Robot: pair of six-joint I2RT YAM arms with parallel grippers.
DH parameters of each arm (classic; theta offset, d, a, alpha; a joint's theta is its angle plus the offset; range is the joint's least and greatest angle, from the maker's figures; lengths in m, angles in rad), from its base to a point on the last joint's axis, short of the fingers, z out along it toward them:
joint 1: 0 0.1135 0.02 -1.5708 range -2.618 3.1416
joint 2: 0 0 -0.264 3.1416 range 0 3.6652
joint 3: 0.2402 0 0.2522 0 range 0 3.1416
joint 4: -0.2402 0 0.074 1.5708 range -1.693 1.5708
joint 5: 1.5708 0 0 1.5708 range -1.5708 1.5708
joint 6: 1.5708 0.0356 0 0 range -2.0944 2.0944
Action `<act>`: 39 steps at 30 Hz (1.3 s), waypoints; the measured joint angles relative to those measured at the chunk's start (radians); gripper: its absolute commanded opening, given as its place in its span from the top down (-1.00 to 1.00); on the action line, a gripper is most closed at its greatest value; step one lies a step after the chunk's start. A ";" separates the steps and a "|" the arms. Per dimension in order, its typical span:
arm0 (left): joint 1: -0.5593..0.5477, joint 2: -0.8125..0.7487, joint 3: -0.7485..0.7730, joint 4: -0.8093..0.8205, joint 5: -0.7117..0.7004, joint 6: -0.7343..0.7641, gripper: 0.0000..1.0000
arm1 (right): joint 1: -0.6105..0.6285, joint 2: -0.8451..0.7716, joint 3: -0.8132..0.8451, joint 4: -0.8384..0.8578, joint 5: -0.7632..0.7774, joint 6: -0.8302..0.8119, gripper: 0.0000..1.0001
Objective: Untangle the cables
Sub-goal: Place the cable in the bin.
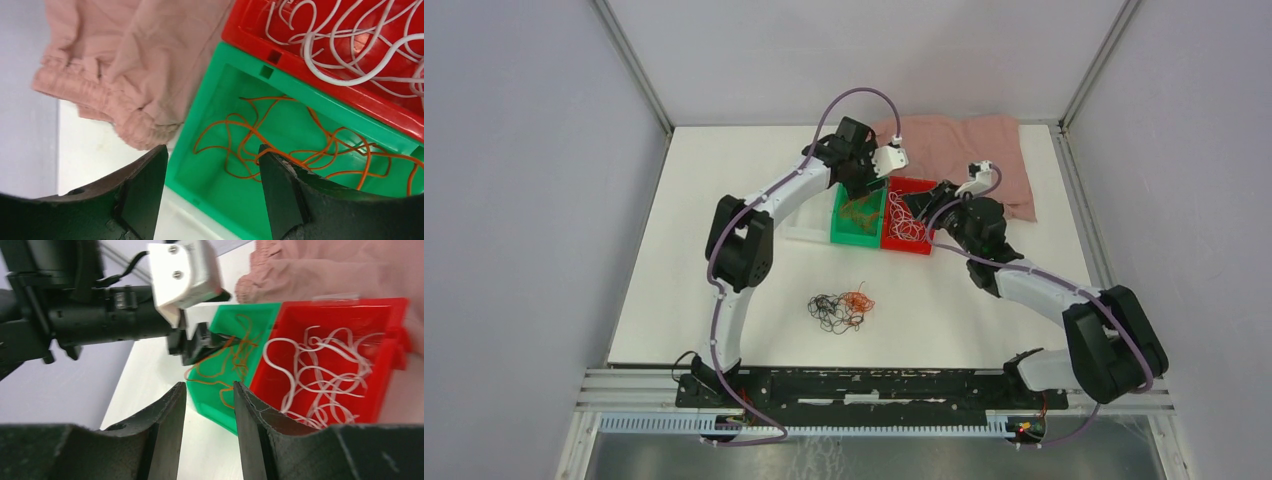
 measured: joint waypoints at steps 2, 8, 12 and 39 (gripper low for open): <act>0.000 0.010 -0.012 0.000 0.005 -0.022 -0.47 | 0.023 0.038 0.000 0.059 -0.016 0.015 0.09; 0.000 0.010 -0.048 0.047 -0.002 -0.057 -0.47 | 0.146 0.179 0.012 0.225 -0.014 0.030 0.17; 0.004 0.010 -0.047 0.047 -0.001 -0.061 -0.47 | 0.216 0.333 0.057 0.368 -0.001 0.036 0.24; 0.035 0.004 0.035 -0.099 0.034 -0.033 -0.92 | 0.366 0.672 0.277 0.576 0.306 -0.183 0.38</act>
